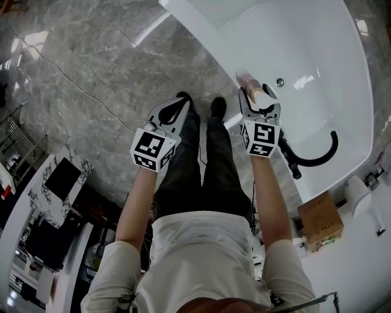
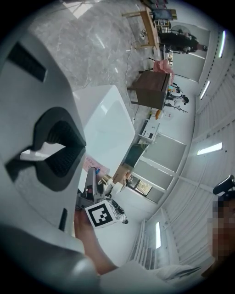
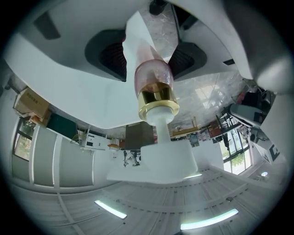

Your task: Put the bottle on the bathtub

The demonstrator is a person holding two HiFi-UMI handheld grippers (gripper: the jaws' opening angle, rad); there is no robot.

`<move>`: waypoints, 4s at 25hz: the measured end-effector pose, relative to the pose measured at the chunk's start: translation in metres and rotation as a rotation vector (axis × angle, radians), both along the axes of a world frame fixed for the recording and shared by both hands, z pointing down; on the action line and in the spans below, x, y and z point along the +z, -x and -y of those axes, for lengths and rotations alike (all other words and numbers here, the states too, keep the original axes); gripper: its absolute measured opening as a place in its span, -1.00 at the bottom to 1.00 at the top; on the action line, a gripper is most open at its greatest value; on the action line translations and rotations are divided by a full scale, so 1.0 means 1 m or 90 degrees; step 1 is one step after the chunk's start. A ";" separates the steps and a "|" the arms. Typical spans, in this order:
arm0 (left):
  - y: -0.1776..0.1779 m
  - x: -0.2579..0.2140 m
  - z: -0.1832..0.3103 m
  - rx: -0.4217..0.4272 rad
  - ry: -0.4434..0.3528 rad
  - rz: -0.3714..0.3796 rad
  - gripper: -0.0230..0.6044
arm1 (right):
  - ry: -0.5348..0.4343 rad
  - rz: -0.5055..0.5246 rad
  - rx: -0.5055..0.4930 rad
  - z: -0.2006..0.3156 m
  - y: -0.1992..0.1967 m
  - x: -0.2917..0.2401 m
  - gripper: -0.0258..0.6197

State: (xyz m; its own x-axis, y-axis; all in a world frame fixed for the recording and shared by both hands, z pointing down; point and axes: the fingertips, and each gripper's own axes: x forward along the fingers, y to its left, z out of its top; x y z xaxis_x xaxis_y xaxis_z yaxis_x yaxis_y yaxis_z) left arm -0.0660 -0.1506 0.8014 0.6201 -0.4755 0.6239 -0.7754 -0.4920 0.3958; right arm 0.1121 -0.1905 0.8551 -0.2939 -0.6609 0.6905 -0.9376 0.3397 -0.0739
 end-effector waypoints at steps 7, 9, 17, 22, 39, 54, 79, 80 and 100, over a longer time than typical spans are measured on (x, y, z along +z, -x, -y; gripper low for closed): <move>-0.004 -0.043 -0.015 -0.023 -0.015 -0.006 -0.91 | 0.007 0.011 0.002 -0.019 -0.012 -0.033 -0.01; -0.003 -0.057 -0.020 -0.033 -0.016 -0.006 -0.91 | 0.014 0.019 0.004 -0.025 -0.013 -0.044 -0.01; -0.005 -0.117 -0.028 -0.070 -0.050 -0.013 -0.91 | 0.001 0.018 0.002 -0.044 -0.024 -0.099 -0.01; -0.008 -0.163 -0.038 -0.082 -0.076 -0.013 -0.91 | -0.017 0.027 0.000 -0.056 -0.033 -0.148 -0.01; -0.019 -0.297 -0.062 -0.150 -0.131 -0.019 -0.91 | -0.079 0.094 -0.102 -0.082 -0.021 -0.325 -0.04; 0.003 -0.386 -0.085 -0.135 -0.230 -0.040 -0.91 | -0.158 0.080 -0.176 -0.117 -0.003 -0.410 -0.44; 0.045 -0.463 -0.108 -0.007 -0.304 -0.063 -0.91 | -0.256 0.055 -0.140 -0.170 0.043 -0.502 -0.82; 0.044 -0.463 -0.108 -0.006 -0.306 -0.065 -0.91 | -0.261 0.049 -0.144 -0.171 0.045 -0.504 -0.82; 0.032 -0.454 -0.106 -0.008 -0.300 -0.075 -0.91 | -0.252 0.088 -0.127 -0.167 0.039 -0.502 -0.82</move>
